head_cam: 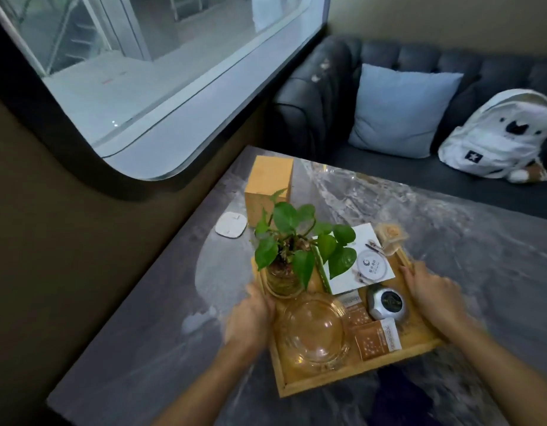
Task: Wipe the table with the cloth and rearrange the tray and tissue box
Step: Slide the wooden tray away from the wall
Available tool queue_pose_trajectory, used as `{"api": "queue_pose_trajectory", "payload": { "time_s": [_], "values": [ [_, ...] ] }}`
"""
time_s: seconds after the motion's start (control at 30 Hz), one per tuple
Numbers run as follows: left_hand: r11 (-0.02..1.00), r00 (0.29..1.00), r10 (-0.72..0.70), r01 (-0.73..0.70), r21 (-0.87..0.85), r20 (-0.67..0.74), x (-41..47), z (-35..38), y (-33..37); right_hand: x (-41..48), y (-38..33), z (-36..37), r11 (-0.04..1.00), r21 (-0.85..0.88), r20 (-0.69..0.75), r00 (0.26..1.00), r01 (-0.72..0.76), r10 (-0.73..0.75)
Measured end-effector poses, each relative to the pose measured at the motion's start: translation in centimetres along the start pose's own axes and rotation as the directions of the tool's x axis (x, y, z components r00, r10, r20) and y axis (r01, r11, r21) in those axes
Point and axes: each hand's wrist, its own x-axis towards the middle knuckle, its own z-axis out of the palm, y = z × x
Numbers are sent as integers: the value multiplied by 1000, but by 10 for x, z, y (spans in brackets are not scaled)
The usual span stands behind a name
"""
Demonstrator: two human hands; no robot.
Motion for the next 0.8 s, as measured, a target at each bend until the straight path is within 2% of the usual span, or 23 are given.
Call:
{"api": "queue_pose_trajectory", "payload": {
  "time_s": [0.13, 0.23, 0.33, 0.57, 0.8],
  "values": [
    [992, 991, 126, -127, 22, 34, 26, 11, 36, -3, 37, 5, 995, 10, 25, 995, -99, 99],
    [981, 981, 184, -187, 43, 64, 41, 18, 55, -6, 54, 9, 986, 27, -6, 987, -163, 163],
    [972, 972, 222, -227, 62, 77, 51, 24, 70, -5, 65, 11, 977, 29, 24, 977, -211, 210],
    [963, 967, 227, -240, 119, 115, 68, 38, 82, -4, 75, 18, 960, 61, 43, 961, -275, 272],
    [971, 970, 235, -238, 39, 64, 67, 38, 79, -5, 72, 15, 951, 64, 87, 951, -302, 296]
  ]
}}
